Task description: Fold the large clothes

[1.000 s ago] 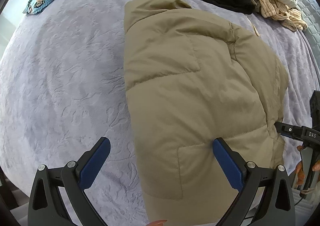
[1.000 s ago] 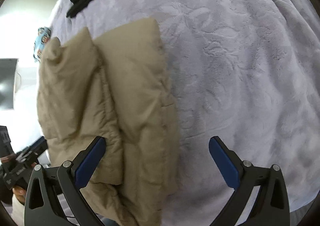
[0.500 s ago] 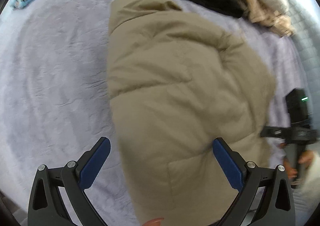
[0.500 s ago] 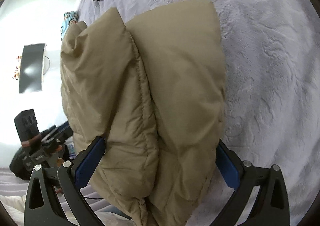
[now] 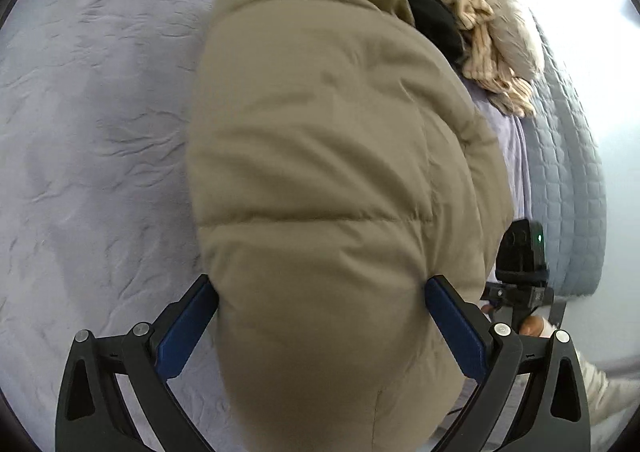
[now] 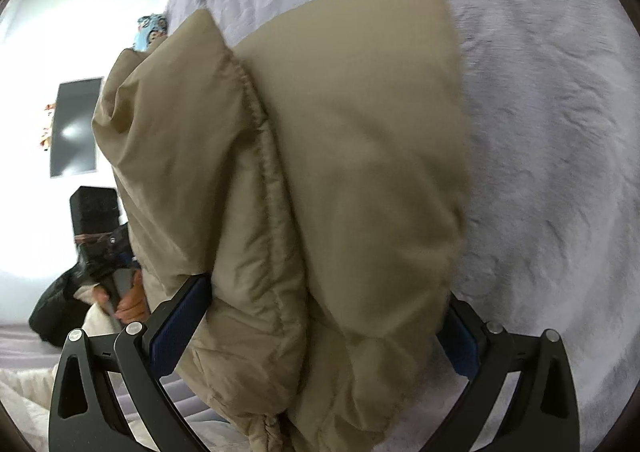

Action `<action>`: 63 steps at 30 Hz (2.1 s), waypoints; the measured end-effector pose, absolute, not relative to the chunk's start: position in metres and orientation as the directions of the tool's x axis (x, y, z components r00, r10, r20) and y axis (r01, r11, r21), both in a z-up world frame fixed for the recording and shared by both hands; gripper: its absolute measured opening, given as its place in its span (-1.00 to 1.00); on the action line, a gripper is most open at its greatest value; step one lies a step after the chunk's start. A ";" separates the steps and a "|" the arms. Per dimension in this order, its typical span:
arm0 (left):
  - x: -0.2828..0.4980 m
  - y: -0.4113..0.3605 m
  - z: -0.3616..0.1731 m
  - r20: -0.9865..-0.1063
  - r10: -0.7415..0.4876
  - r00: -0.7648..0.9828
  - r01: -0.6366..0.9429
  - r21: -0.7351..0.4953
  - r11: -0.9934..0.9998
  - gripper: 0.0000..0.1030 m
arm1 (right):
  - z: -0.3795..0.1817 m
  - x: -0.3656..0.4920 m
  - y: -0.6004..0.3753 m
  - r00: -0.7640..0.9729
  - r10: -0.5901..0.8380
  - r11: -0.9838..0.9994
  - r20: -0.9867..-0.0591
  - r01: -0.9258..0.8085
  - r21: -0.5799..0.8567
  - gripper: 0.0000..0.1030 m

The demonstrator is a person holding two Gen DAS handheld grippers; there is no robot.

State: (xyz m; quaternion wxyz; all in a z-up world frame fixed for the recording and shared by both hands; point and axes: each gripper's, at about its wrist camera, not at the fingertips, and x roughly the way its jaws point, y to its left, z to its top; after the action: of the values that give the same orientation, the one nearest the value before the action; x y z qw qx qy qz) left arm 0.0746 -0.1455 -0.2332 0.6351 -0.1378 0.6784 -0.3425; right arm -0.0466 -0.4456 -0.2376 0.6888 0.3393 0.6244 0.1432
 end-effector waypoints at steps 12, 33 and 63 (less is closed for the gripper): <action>0.067 -0.158 -0.248 -0.749 -0.648 -0.139 0.192 -0.663 0.724 0.70 | -0.266 -0.030 -0.445 0.212 0.679 0.616 -0.703 0.356 0.703 0.76; 0.172 -0.029 -0.146 -0.694 -0.719 0.040 0.313 -0.675 0.668 0.41 | -0.199 0.024 -0.292 0.360 0.661 0.638 -0.658 0.192 0.746 0.38; 0.183 0.095 -0.162 -0.873 -0.321 0.368 0.284 -0.223 0.933 0.63 | -0.137 0.009 -0.242 0.418 0.238 0.905 -0.876 0.232 0.357 -0.42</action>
State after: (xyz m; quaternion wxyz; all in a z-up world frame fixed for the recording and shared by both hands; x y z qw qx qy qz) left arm 0.1832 0.0955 -0.1617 0.8269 -0.0174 0.5316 -0.1827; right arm 0.0086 -0.2417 -0.1371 0.8135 0.2178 0.5392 0.0021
